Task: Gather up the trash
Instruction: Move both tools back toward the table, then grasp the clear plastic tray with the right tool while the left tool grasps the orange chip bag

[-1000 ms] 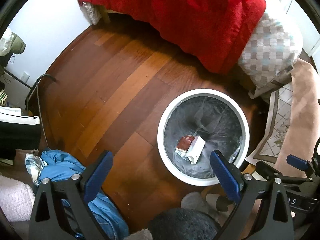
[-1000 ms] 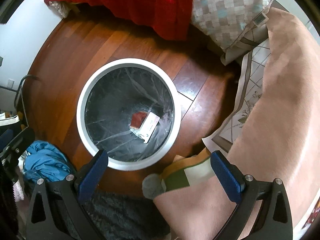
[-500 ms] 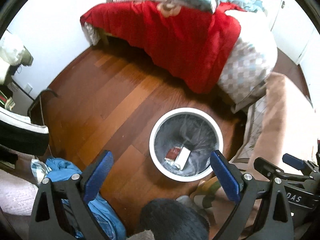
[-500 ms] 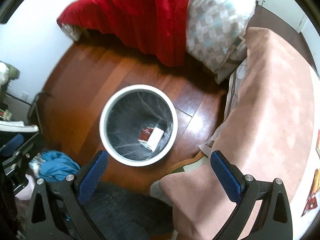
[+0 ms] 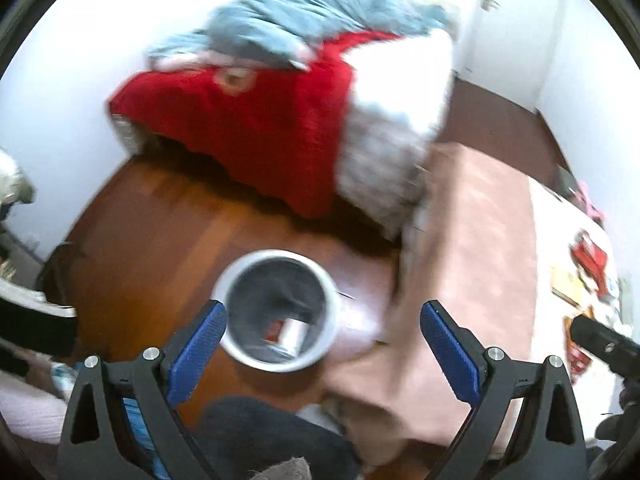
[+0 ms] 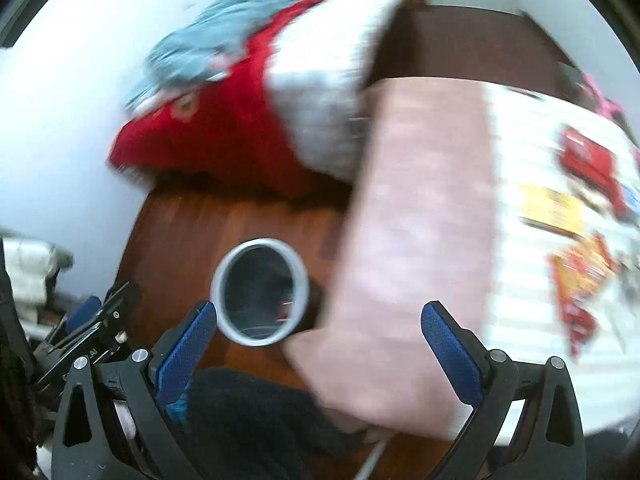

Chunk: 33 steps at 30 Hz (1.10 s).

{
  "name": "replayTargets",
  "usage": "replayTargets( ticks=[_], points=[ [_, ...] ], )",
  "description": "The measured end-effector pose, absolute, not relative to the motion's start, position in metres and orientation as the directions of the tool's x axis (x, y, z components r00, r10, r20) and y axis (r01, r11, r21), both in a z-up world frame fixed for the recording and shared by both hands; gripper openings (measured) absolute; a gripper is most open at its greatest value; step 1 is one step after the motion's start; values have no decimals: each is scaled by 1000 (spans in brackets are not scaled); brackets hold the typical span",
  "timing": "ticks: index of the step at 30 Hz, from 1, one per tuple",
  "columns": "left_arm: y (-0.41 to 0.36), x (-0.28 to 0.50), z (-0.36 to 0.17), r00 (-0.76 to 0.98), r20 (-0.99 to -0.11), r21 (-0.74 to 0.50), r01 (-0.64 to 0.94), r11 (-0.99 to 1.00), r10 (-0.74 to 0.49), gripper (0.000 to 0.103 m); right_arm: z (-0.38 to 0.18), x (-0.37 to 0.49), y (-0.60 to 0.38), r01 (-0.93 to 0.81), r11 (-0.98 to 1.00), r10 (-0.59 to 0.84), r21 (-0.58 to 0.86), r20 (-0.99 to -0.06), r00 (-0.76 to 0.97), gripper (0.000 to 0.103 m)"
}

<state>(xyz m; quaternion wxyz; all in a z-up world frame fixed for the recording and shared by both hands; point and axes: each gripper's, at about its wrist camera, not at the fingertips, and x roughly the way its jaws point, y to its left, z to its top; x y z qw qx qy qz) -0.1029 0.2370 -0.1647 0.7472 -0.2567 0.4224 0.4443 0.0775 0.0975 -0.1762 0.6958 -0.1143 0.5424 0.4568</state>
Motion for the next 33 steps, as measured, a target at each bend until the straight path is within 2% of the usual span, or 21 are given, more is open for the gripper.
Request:
replayTargets(
  ticks=[6, 11, 14, 20, 23, 24, 25, 28, 33],
  points=[
    [179, 18, -225, 267, -904, -3, -784, 621, 332, 99, -217, 198, -16, -611, 770, 332, 183, -933, 139, 103],
    [127, 108, -264, 244, -931, 27, -696, 718, 272, 99, -259, 279, -73, -634, 773, 114, -39, -973, 200, 103],
    [102, 150, -284, 230, -944, 33, -647, 761, 237, 99, -279, 310, -90, -685, 723, 60, -89, -980, 191, 103],
    [80, 188, -295, 210, -943, 95, -574, 813, 258, 99, -310, 339, -86, -755, 646, 24, -116, -985, 172, 103],
    [78, 198, -291, 228, -937, 113, -522, 846, 266, 99, -326, 348, -85, -749, 658, 47, -74, -989, 139, 103],
    [76, 202, -288, 239, -935, 113, -501, 858, 262, 99, -328, 349, -87, -740, 671, 63, -49, -990, 122, 98],
    [77, 205, -286, 250, -934, 109, -483, 869, 256, 99, -328, 351, -91, -726, 687, 82, -22, -991, 107, 86],
    [75, 220, -282, 294, -936, 62, -406, 912, 194, 99, -325, 355, -109, -657, 754, 95, 0, -990, 108, 76],
    [61, 254, -288, 299, -953, -23, -234, 972, 50, 99, -321, 363, -155, -468, 878, 147, 105, -988, 53, 76]
  ],
)
